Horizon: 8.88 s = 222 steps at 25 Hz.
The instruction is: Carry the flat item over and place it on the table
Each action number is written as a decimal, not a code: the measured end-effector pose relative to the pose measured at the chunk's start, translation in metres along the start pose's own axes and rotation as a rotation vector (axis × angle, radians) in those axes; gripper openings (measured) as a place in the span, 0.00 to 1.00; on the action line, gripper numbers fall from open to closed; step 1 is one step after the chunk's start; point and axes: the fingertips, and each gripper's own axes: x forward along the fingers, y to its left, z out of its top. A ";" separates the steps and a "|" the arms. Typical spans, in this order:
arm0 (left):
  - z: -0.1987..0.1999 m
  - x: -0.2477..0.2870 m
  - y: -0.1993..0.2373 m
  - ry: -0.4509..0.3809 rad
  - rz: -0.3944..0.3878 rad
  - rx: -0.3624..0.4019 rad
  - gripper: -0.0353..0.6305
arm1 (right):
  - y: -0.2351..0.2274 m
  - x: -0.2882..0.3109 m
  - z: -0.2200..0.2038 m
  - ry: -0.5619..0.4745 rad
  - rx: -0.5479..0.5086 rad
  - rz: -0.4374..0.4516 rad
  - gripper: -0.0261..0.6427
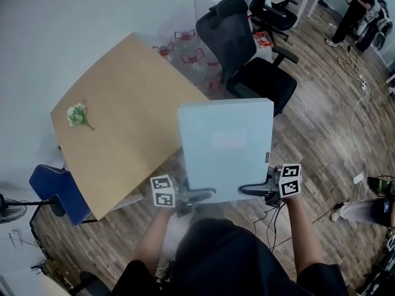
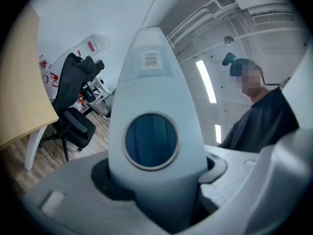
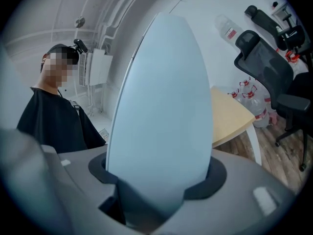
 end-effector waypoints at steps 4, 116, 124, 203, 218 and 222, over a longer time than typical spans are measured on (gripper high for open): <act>0.023 0.015 0.025 0.016 -0.006 -0.024 0.53 | -0.025 -0.009 0.022 -0.006 0.036 -0.018 0.54; 0.182 -0.367 0.508 -0.748 0.852 -0.512 0.66 | -0.513 0.426 0.190 0.590 0.471 0.154 0.64; 0.180 -0.365 0.512 -0.728 0.935 -0.502 0.64 | -0.546 0.389 0.221 0.507 0.164 -0.194 0.68; 0.291 -0.135 0.167 -0.769 1.729 0.380 0.05 | -0.243 0.166 0.373 0.096 -0.523 -0.067 0.06; 0.301 -0.155 0.153 -0.819 1.838 0.414 0.05 | -0.245 0.148 0.424 0.016 -0.694 -0.182 0.04; 0.304 -0.157 0.155 -0.806 1.845 0.411 0.05 | -0.251 0.143 0.425 0.015 -0.687 -0.200 0.04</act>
